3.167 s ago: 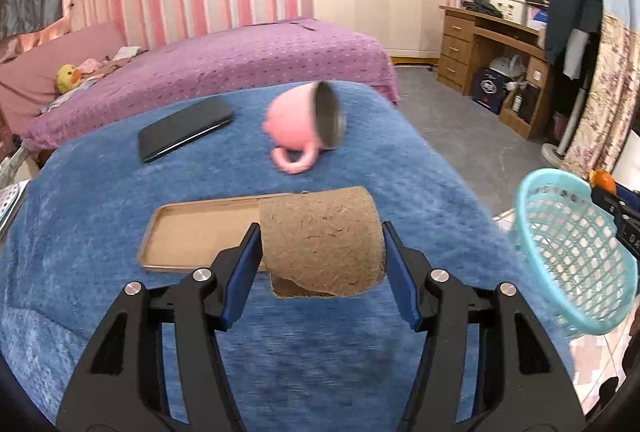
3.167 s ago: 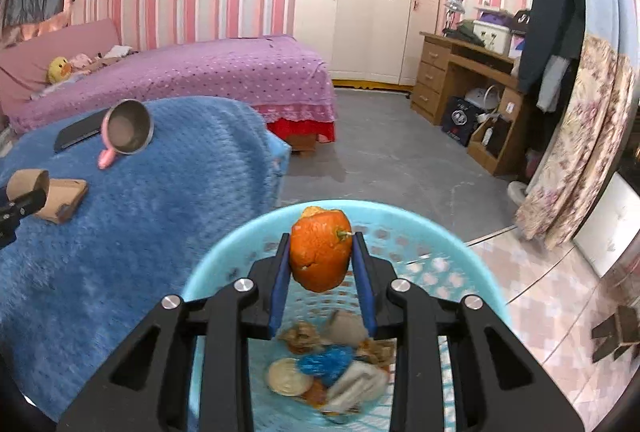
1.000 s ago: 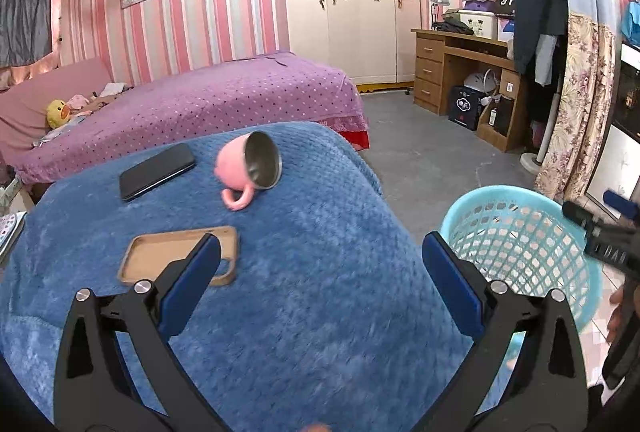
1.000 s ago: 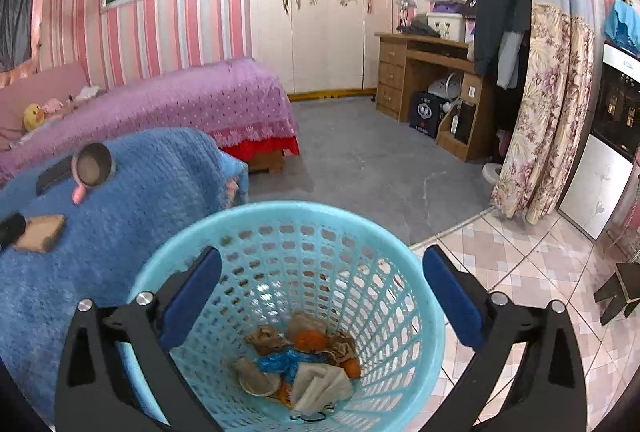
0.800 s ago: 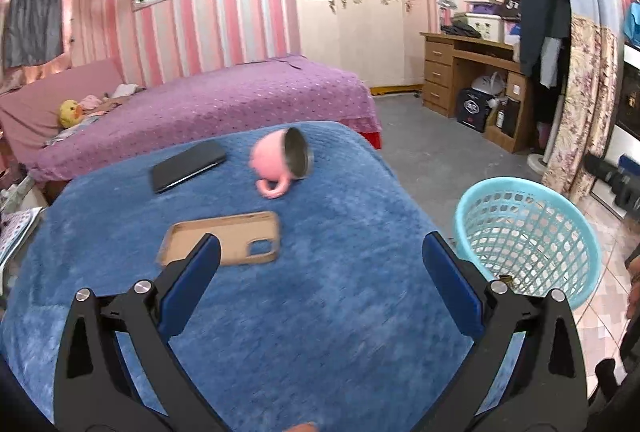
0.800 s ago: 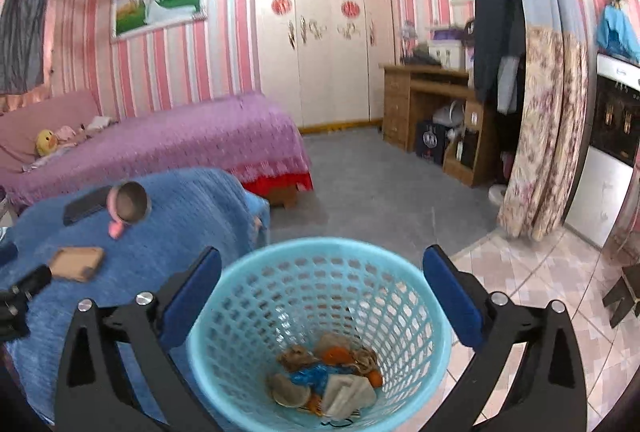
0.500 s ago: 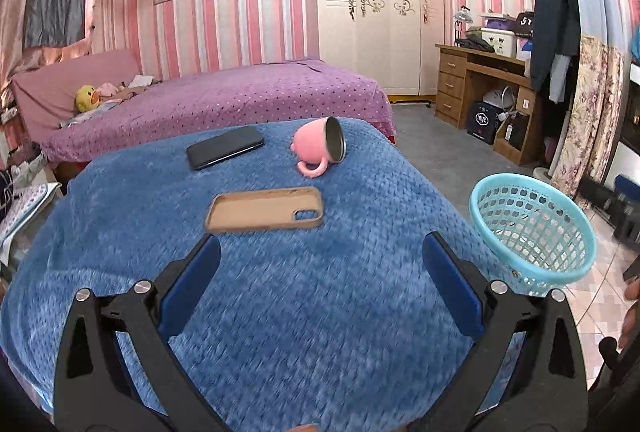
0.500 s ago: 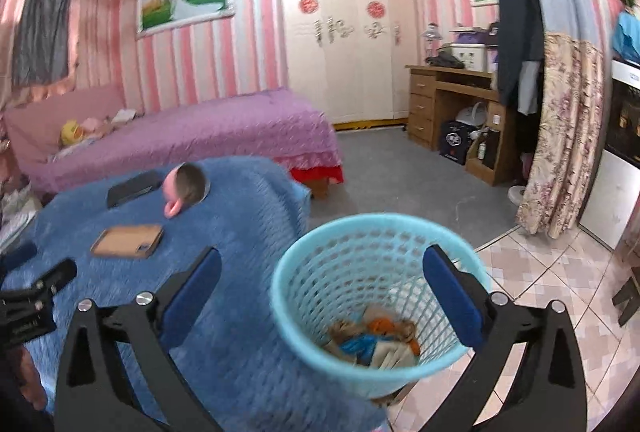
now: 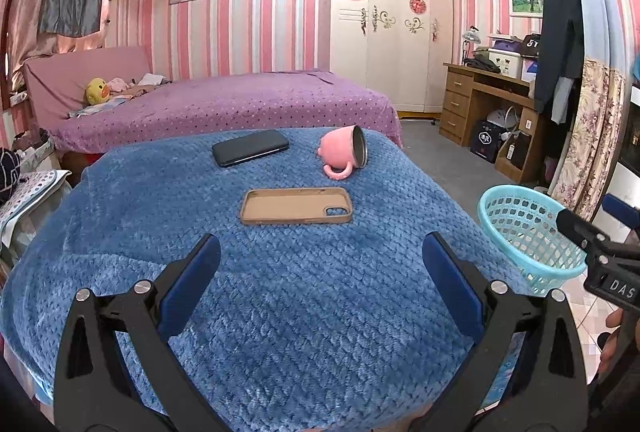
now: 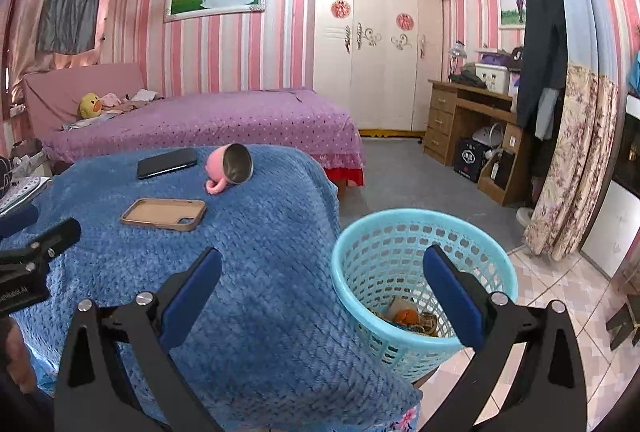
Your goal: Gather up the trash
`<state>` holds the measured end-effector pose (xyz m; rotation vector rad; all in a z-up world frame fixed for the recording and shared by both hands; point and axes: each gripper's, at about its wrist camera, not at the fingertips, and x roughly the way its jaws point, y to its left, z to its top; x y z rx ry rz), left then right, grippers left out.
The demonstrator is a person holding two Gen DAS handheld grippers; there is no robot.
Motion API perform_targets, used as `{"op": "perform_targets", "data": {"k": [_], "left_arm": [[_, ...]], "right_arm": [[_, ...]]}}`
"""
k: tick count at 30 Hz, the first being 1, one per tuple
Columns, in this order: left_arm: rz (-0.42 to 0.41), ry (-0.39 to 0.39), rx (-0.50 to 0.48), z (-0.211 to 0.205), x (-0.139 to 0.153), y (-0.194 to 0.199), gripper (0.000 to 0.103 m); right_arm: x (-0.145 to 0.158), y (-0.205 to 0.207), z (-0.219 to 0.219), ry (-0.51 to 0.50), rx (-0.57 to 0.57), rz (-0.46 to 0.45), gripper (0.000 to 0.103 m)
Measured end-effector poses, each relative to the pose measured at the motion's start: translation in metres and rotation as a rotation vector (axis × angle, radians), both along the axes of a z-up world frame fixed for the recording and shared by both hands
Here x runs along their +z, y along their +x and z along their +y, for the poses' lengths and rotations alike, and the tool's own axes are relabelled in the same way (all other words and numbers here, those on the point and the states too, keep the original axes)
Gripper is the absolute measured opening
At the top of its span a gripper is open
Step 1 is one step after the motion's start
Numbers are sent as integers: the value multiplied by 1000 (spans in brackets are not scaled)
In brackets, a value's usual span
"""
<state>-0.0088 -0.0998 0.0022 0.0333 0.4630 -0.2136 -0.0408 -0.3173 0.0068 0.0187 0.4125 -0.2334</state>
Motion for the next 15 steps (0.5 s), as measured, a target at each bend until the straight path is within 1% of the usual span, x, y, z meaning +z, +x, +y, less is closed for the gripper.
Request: {"op": "perform_targets", "data": {"k": [4, 10, 15], "left_arm": [[5, -12, -5, 5, -2, 1, 98], [-24, -25, -13, 8, 1, -2, 98], [-27, -24, -19, 6, 1, -2, 98]], "right_arm": [[2, 1, 8, -28, 0, -18, 98], [1, 1, 11, -35, -6, -19, 98], [2, 3, 14, -45, -11, -24, 98]]}}
